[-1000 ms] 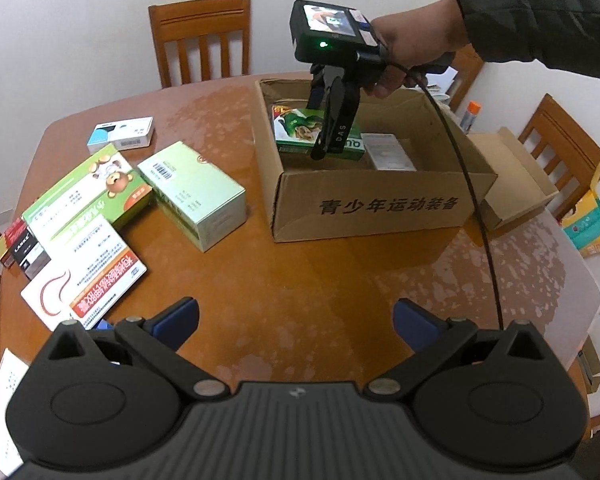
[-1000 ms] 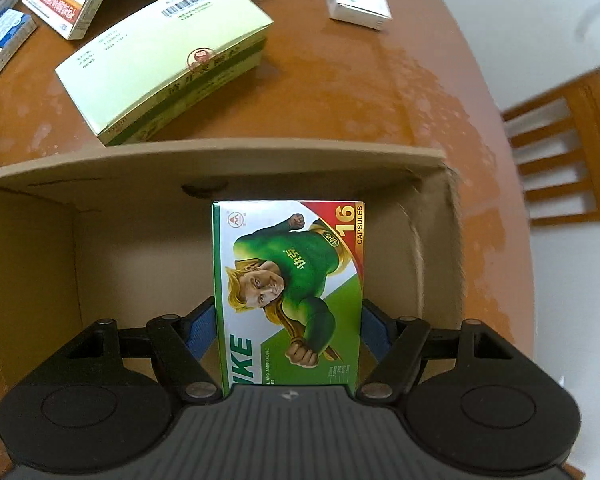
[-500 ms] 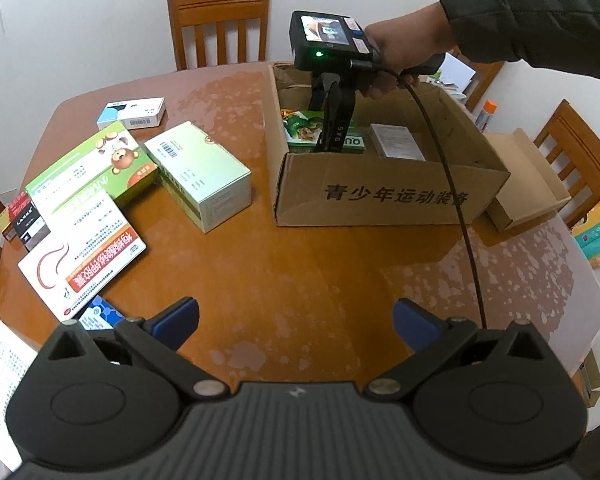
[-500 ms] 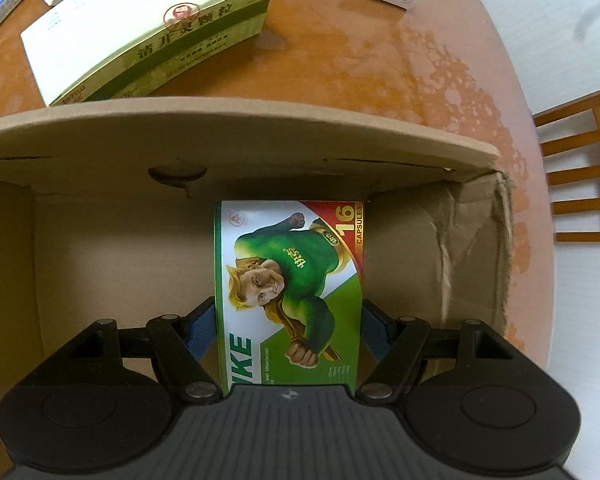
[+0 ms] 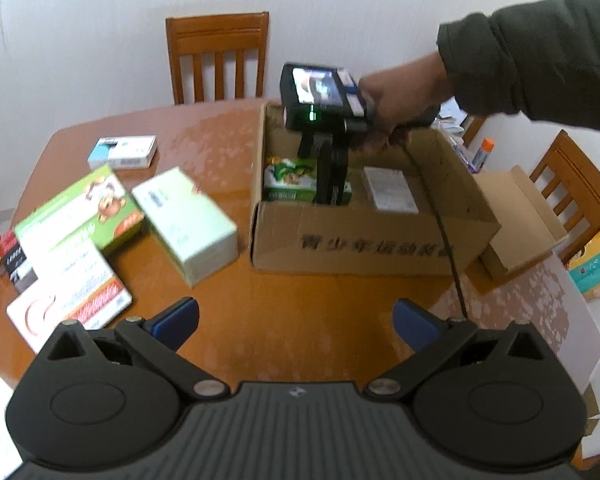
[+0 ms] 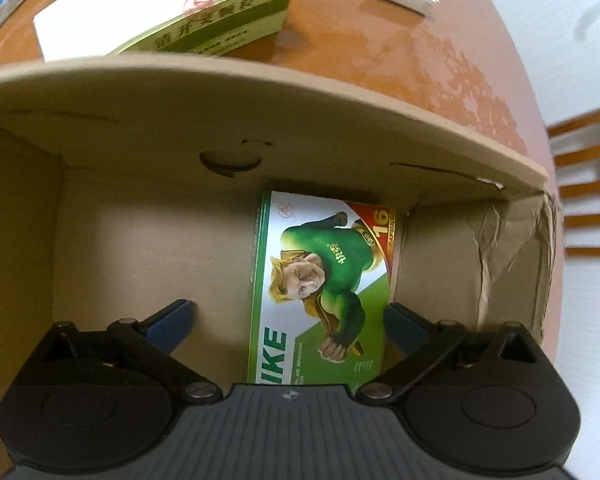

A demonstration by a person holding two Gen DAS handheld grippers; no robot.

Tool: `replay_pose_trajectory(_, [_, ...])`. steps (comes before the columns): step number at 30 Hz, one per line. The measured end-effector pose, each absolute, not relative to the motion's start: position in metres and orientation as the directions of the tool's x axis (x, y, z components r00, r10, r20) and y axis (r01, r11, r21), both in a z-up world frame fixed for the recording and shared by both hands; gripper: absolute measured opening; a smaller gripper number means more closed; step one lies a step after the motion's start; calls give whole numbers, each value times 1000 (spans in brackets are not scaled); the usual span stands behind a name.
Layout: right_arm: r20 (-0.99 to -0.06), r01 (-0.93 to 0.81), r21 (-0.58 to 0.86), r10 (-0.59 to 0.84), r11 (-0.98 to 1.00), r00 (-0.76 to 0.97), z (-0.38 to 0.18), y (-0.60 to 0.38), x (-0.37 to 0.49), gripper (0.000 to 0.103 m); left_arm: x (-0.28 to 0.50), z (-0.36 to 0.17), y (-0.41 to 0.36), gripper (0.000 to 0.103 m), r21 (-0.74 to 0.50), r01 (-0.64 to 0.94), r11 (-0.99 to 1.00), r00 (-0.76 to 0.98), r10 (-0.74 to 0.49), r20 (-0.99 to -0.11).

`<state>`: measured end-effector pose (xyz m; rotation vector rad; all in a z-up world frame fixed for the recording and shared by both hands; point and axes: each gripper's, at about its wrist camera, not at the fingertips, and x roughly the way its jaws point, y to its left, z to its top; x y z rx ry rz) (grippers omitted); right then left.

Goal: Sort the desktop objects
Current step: 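Lower the QUIKE box into the cardboard box and open the right gripper, then move the right gripper toward the blue-and-white Cefdinir capsules box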

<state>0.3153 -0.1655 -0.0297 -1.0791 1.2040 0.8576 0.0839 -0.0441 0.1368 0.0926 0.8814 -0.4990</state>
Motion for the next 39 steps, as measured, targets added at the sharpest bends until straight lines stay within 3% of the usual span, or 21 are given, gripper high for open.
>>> replay_pose_trajectory(8, [-966, -910, -238, 15, 338, 258, 4, -182, 313, 103, 116, 158, -75, 103, -120, 478, 870, 586, -417, -695])
replay_pose_trajectory(16, [-899, -790, -313, 105, 527, 426, 92, -228, 282, 103, 128, 179, -97, 103, -113, 518, 848, 609, -458, -648])
replay_pose_trajectory(20, [-821, -648, -298, 158, 701, 548, 139, -261, 258, 103, 122, 187, -103, 103, -97, 541, 835, 613, -471, -635])
replay_pose_trajectory(25, [-702, -424, -267, 127, 865, 701, 174, -286, 220, 103, 100, 191, -96, 103, -69, 560, 825, 615, -471, -632])
replay_pose_trajectory(29, [-650, -287, -230, 73, 930, 757, 182, -274, 187, 103, 81, 181, -67, 103, -94, 528, 844, 587, -443, -677])
replay_pose_trajectory(35, [-544, -314, -287, 115, 905, 831, 172, -205, 121, 103, 43, 160, 6, 103, -119, 419, 900, 584, -367, -724])
replay_pose_trajectory(39, [-650, -449, -178, 238, 876, 722, 151, -148, 106, 103, 17, 154, 52, 103, -99, 322, 941, 638, -293, -712])
